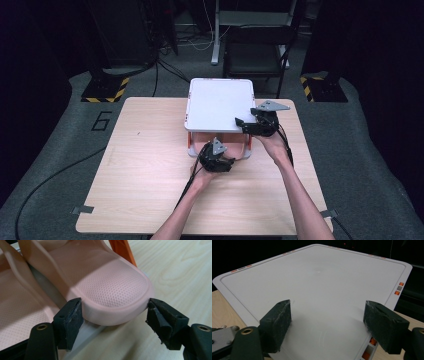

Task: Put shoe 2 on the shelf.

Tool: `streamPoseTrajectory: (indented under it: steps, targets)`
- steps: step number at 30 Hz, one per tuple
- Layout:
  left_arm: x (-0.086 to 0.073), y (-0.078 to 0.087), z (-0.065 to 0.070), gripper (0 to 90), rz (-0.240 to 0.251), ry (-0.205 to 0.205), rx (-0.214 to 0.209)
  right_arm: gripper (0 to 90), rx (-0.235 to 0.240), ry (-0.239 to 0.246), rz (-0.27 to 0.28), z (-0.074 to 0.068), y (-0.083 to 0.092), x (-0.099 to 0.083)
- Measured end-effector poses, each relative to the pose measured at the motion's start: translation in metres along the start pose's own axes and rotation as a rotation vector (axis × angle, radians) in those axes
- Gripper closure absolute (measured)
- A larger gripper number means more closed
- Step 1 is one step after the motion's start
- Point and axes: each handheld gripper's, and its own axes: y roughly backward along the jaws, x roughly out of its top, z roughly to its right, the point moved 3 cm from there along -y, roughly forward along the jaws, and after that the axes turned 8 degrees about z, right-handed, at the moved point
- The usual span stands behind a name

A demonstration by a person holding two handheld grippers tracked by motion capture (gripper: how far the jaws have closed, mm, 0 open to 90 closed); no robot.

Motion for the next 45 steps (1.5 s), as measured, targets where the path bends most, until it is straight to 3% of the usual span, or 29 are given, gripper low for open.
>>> streamPoseTrajectory:
  steps: [1,3,5,6,7,8,12,13,14,15,17,20,22,28,32,35,37,40,43,45]
  targets:
    - [0.0,-0.001,0.001,28.7,-0.006,0.016,-0.003,22.2,0.0,0.0,0.0,0.0,0.0,0.0]
    - [0.003,-0.004,-0.001,28.7,-0.01,-0.002,0.011,22.2,0.0,-0.001,0.001,0.0,0.0,0.0]
    - [0.005,-0.007,-0.001,28.7,-0.007,0.018,0.018,22.2,0.002,0.0,0.0,0.0,0.0,0.0]
    - [0.005,-0.007,-0.004,28.9,-0.007,-0.009,0.023,22.2,0.002,0.0,-0.001,0.0,0.0,0.0]
    - [0.005,-0.008,-0.004,28.8,-0.009,0.005,0.013,22.2,0.002,0.0,0.0,0.0,0.0,0.0]
    - [0.005,-0.008,-0.006,28.6,-0.014,-0.015,0.018,22.2,0.003,0.0,-0.001,0.0,0.0,0.0]
    - [0.006,-0.008,-0.005,28.4,-0.009,-0.013,0.023,22.2,0.002,0.002,0.003,0.0,0.0,0.0]
    - [0.006,-0.007,-0.003,28.5,-0.011,0.009,0.011,22.3,0.0,-0.002,0.001,-0.001,0.001,-0.001]
    - [0.008,-0.004,-0.004,28.5,-0.002,-0.015,0.01,22.2,0.001,-0.003,0.001,0.0,0.001,-0.001]
    - [0.009,-0.002,-0.003,28.5,0.025,0.02,0.008,22.2,0.001,-0.003,0.0,0.0,0.001,-0.001]
    - [0.011,0.007,-0.006,28.4,0.04,0.021,-0.002,22.2,0.003,-0.002,0.002,0.0,0.001,-0.001]
    - [0.013,0.031,-0.013,28.0,0.092,0.036,-0.022,22.2,0.003,-0.001,0.003,0.0,0.0,-0.001]
    - [0.013,0.048,-0.016,26.0,0.15,0.089,-0.044,22.3,0.001,-0.001,0.005,-0.001,0.0,-0.001]
    - [0.007,0.106,-0.031,17.5,0.214,0.041,-0.068,22.2,-0.005,-0.003,0.008,-0.001,0.0,-0.001]
    - [-0.005,0.146,-0.05,15.4,0.266,0.055,-0.04,22.2,-0.004,0.002,0.01,-0.001,0.0,-0.001]
    - [-0.016,0.17,-0.064,15.2,0.302,0.065,0.005,21.7,-0.008,-0.007,0.012,-0.003,0.0,-0.001]
    - [-0.024,0.186,-0.07,15.1,0.321,0.033,0.034,21.7,-0.009,0.0,0.028,-0.003,0.0,-0.003]
    - [-0.04,0.206,-0.078,15.1,0.336,0.039,0.073,21.3,-0.007,0.0,0.044,-0.003,0.003,-0.004]
    - [-0.061,0.224,-0.091,15.2,0.349,0.074,0.122,20.7,-0.031,0.008,0.064,-0.003,0.009,-0.005]
    - [-0.066,0.227,-0.097,15.2,0.338,0.098,0.136,20.7,-0.046,-0.001,0.119,-0.003,0.02,-0.005]
